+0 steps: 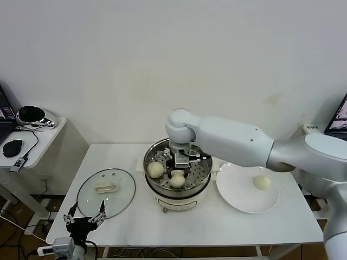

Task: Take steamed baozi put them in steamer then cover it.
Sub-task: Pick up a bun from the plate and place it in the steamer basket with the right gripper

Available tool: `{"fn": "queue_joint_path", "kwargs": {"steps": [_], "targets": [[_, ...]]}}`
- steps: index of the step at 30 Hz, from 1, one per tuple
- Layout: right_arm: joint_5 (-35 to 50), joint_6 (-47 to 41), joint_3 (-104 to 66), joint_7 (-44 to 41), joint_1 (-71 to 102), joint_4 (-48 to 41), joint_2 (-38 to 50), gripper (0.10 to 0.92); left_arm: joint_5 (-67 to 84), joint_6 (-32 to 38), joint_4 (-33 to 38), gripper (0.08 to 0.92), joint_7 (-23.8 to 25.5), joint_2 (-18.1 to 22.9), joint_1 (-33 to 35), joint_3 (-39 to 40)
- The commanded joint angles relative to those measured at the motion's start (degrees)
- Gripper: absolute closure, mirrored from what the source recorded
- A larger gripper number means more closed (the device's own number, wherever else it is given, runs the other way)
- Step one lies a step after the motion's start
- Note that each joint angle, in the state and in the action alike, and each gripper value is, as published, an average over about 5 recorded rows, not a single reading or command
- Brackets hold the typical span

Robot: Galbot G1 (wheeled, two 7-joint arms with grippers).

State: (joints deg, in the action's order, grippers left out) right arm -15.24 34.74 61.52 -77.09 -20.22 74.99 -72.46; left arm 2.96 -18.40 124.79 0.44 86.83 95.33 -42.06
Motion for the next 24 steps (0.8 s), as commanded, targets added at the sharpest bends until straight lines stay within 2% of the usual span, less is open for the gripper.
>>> {"fn": "queue_joint_path", "kwargs": {"steps": [1, 10, 17, 21, 24], "targets": [[-1.4, 0.1, -0.4, 0.8, 1.7, -0.4, -0.2, 0.482, 0.0, 0.0, -0.2, 0.177, 0.0, 0.0, 0.0, 0.1], [-2.3, 0.4, -0.1, 4.1, 1.3, -0.6, 0.3, 0.461, -0.1, 0.0, -0.5, 0.177, 0.0, 0.1, -0.1, 0.2], [-0.8, -2.3, -1.0, 6.0, -1.1, 0.8, 1.8, 0.274, -0.3, -0.1, -0.5, 0.177, 0.2, 0.1, -0.1, 0.3], [4.2, -7.4, -1.9, 5.7, -5.1, 3.1, 5.0, 0.211, -0.3, -0.1, -0.4, 0.177, 0.3, 0.1, -0.1, 0.4], [10.4, -17.1, -1.1, 5.1, -10.0, 5.6, 9.9, 0.204, -0.3, -0.1, -0.4, 0.177, 0.5, -0.1, -0.2, 0.4]]}}
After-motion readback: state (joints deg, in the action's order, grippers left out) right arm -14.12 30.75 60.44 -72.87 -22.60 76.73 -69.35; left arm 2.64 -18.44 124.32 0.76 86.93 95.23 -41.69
